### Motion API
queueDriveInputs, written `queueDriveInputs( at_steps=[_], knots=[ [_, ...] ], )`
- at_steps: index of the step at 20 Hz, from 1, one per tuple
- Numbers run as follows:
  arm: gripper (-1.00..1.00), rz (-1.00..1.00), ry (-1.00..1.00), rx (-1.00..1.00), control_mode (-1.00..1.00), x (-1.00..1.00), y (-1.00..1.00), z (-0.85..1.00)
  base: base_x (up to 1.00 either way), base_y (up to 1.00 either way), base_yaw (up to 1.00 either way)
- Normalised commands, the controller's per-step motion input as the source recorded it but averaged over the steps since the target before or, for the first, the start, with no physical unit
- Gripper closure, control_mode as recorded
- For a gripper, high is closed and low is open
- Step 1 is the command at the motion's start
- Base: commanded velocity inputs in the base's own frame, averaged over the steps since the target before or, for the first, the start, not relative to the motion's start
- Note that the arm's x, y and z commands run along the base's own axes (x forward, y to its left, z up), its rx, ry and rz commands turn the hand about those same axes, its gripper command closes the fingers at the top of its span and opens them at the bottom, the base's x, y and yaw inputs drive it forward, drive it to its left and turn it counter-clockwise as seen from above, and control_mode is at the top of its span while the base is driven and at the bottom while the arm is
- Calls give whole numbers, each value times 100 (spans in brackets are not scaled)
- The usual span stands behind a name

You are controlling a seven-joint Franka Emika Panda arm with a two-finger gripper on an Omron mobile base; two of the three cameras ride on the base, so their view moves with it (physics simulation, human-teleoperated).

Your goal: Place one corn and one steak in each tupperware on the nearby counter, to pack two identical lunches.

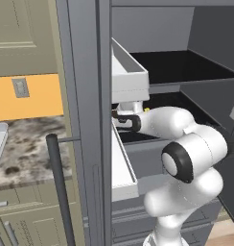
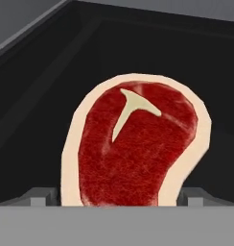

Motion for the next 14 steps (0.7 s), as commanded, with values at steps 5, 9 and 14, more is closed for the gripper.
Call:
queueDriveInputs(
  at_steps=[5,9,14],
  knots=[
    [100,0,-2,0,-100,19,-5,-35,0,0,0],
    [100,0,0,0,-100,-26,0,-23,0,0,0],
    [100,0,0,0,-100,-86,0,-36,0,0,0]
  ],
)
